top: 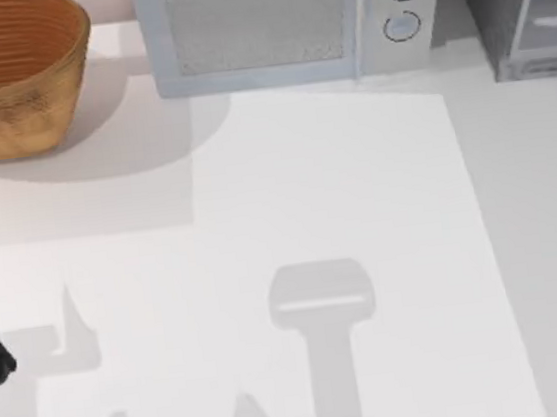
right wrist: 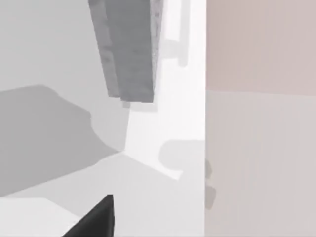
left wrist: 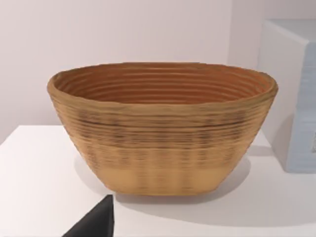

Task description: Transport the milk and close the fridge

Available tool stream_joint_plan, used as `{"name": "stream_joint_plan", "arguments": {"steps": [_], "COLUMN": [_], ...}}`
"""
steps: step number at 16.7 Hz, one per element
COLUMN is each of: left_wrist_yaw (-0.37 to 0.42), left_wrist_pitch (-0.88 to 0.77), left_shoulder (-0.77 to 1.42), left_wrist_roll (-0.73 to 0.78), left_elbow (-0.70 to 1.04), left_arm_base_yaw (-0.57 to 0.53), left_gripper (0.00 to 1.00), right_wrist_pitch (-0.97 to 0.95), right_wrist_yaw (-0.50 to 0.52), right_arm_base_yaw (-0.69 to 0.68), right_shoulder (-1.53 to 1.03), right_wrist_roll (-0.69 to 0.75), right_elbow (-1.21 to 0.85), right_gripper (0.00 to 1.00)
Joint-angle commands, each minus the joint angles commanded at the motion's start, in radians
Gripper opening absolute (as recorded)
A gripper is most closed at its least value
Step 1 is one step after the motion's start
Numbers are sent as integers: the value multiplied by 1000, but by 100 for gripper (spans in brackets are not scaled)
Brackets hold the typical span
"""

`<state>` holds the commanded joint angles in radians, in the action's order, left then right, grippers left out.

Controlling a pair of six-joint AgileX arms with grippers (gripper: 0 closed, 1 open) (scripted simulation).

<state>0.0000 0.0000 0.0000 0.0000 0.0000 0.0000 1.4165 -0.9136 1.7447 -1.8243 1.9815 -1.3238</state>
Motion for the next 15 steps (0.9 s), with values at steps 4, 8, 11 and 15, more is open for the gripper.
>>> {"name": "stream_joint_plan", "arguments": {"steps": [4,8,11,15], "left_wrist_yaw": [0,0,0,0], "left_wrist_pitch": [0,0,0,0], "left_shoulder": [0,0,0,0], "left_wrist_roll": [0,0,0,0], "left_elbow": [0,0,0,0], "left_arm_base_yaw": [0,0,0,0], "left_gripper": [100,100,100,100], "right_wrist_pitch": [-195,-472,-718,-991], "right_wrist_yaw": [52,60,64,108], "right_arm_base_yaw": [-173,-346,-496,-709], "right_shoulder": [-15,-14,-10,-3], "right_wrist_roll": [-221,-600,-915,-1209], "right_elbow": [15,21,15,13], "right_gripper": [100,100,100,100]}}
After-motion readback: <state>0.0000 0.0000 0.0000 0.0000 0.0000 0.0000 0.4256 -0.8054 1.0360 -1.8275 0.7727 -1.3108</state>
